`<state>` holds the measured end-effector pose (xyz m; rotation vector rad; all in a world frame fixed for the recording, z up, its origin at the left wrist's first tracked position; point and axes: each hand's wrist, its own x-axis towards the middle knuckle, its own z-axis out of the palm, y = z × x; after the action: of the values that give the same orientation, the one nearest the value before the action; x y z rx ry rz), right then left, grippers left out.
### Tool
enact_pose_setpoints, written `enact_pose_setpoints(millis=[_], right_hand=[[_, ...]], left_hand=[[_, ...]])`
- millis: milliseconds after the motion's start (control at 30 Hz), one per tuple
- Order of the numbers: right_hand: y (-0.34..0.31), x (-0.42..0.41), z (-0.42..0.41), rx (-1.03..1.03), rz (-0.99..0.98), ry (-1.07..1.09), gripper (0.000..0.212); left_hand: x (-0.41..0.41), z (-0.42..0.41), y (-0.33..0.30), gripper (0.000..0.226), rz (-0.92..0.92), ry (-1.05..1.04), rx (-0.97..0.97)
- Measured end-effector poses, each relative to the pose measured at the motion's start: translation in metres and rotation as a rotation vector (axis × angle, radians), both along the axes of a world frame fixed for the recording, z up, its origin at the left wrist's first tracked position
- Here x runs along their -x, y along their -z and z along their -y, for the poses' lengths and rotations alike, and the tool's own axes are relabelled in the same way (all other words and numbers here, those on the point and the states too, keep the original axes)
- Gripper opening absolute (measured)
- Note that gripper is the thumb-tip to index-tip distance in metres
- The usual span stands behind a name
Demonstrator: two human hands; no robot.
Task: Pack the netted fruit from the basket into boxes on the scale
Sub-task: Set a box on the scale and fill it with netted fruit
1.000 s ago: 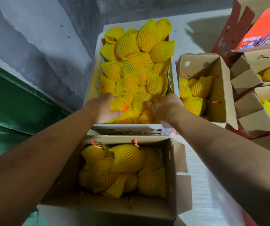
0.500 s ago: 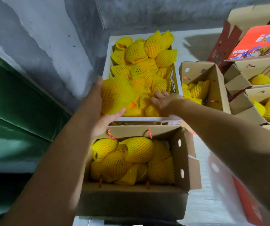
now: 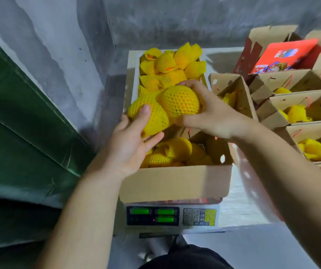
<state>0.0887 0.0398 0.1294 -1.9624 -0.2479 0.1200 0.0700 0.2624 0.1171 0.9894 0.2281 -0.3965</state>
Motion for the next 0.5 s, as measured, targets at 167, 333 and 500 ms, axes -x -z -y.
enact_pose_setpoints(millis=[167,333,500], right_hand=[[0.003,0.062,-0.021,-0.057,0.107,0.236,0.073],[0.019,0.108,-0.045,0.006,0.131,0.467,0.086],[0.023,0.143,-0.079,-0.074,0.139,0.466,0.086]], left_hand=[[0.02,-0.016,0.007,0.064,0.353,0.025,-0.72],[0.026,-0.037,0.006,0.055,0.596,0.386,-1.154],[0.063,-0.062,0.0,0.051,0.643,0.35,-0.94]])
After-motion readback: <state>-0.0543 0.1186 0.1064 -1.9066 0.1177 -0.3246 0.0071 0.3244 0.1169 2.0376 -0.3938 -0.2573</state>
